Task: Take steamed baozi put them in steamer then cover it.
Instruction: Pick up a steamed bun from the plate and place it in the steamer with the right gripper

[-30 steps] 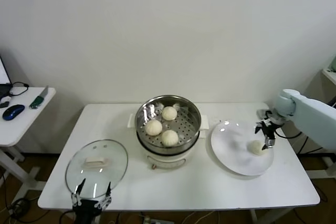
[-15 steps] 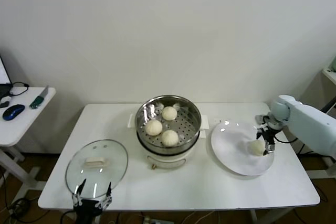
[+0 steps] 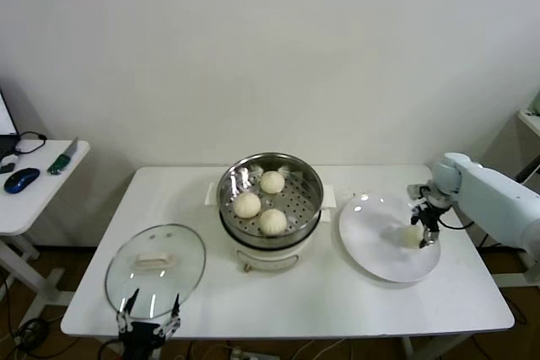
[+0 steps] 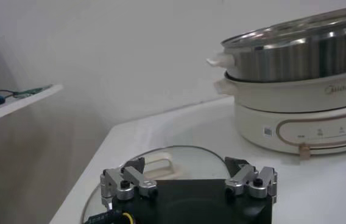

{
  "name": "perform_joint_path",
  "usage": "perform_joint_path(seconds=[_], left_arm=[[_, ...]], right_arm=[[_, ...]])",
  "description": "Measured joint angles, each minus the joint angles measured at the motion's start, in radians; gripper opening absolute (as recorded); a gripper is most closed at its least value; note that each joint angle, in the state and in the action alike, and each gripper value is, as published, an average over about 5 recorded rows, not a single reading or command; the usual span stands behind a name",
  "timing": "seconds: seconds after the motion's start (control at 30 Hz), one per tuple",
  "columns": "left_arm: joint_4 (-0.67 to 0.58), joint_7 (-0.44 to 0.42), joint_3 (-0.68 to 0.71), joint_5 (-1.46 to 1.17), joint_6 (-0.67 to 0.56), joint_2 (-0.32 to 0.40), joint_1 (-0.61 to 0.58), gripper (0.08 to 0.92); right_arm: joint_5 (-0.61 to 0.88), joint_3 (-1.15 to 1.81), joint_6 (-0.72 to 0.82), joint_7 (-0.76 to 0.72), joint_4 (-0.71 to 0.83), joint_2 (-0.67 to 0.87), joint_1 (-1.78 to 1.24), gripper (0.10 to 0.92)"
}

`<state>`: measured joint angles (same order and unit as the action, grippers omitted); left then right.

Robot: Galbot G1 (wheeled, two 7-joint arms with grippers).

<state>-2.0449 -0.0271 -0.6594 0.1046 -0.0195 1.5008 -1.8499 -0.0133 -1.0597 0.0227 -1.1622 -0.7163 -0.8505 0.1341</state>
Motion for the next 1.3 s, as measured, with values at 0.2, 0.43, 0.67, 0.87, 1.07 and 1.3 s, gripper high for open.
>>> perform_joint_path(seconds=[0.2, 0.43, 0.67, 0.87, 1.07, 1.3], left_arm=[[-0.008, -0.003, 0.005, -0.001, -0.005, 0.0, -0.008, 0.823], [-0.014, -0.009, 0.023, 0.0, -0.013, 0.001, -0.016, 0.823], [-0.013, -0.018, 0.038, -0.008, -0.018, -0.001, -0.014, 0.823], [-0.02, -0.022, 0.039, -0.034, -0.006, -0.012, -0.009, 0.823], [-0.032, -0.036, 0.045, -0.048, -0.001, -0.026, -0.01, 0.823], [-0.048, -0.046, 0.048, -0.045, 0.002, -0.035, -0.006, 0.823]], right_arm=[[0.063, -0.048, 0.018, 0.007, -0.019, -0.003, 0.047, 0.687], [0.239, -0.185, 0.06, 0.029, -0.065, -0.031, 0.19, 0.695], [0.45, -0.333, 0.104, 0.045, -0.098, -0.103, 0.368, 0.696], [0.644, -0.465, 0.137, 0.057, -0.13, -0.204, 0.516, 0.696], [0.816, -0.585, 0.168, 0.084, -0.175, -0.311, 0.631, 0.696], [0.932, -0.676, 0.202, 0.119, -0.216, -0.412, 0.686, 0.703]])
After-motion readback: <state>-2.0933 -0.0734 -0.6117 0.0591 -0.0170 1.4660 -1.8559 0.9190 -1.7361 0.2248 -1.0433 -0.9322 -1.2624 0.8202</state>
